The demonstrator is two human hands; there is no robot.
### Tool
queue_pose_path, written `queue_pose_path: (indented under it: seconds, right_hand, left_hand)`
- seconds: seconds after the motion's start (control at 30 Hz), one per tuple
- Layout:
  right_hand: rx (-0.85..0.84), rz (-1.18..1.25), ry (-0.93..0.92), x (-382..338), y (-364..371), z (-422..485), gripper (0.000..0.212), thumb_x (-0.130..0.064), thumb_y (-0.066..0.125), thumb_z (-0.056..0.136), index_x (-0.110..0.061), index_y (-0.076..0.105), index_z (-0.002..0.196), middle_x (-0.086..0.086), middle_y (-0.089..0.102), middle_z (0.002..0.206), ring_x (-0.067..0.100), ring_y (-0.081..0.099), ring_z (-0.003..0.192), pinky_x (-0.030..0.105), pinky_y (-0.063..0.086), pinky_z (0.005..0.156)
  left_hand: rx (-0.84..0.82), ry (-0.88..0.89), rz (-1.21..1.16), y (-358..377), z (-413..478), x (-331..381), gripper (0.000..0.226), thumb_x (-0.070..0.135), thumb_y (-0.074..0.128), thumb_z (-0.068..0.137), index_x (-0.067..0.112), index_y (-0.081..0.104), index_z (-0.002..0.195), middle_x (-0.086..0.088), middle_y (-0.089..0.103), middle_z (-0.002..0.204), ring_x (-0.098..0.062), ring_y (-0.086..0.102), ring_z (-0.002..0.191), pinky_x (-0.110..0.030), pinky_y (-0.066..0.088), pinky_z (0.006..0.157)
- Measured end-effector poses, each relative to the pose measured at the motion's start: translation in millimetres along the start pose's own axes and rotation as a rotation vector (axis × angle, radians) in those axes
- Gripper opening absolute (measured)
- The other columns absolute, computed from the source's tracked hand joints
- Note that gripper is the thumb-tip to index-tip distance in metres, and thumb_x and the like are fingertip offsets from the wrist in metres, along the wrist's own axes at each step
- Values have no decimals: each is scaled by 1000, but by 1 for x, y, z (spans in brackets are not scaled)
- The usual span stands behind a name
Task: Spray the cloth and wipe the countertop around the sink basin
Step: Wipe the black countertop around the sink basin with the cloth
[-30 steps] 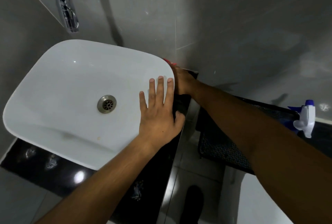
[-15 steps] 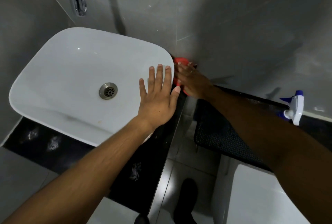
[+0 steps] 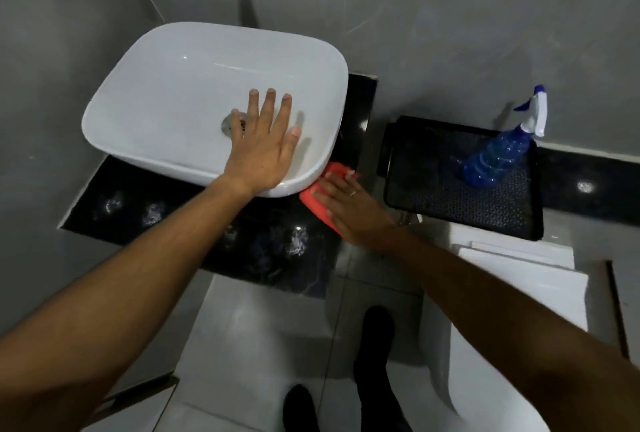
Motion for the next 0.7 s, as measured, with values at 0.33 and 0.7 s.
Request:
queue_pose_path:
  seconds: [0.33, 0.7]
  right_hand:
    - [206, 212, 323, -146, 41, -88, 53, -30, 36, 99, -20, 25, 151, 4, 21, 161, 26, 9, 151, 56, 19, 119]
    - [471, 661, 886, -81, 20, -19, 62, -37, 33, 102, -17, 5, 153, 13, 0, 163, 27, 3, 151, 45, 17, 122]
  left_hand:
    - [-94, 40, -27, -1, -10, 1, 73, 62, 0, 97, 24, 6, 160, -8, 6, 169, -31, -9, 155, -60, 2, 122]
    - [-102, 45, -74, 1, -12, 5, 84, 73, -5, 91, 26, 8, 160, -4, 7, 169, -23, -10, 155, -55, 3, 124]
Point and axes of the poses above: each hand's wrist, its own z-axis towards the middle knuckle, its own y-axis out of the palm, x = y × z, the point moved 3 cm from there along z, towards the middle knuckle
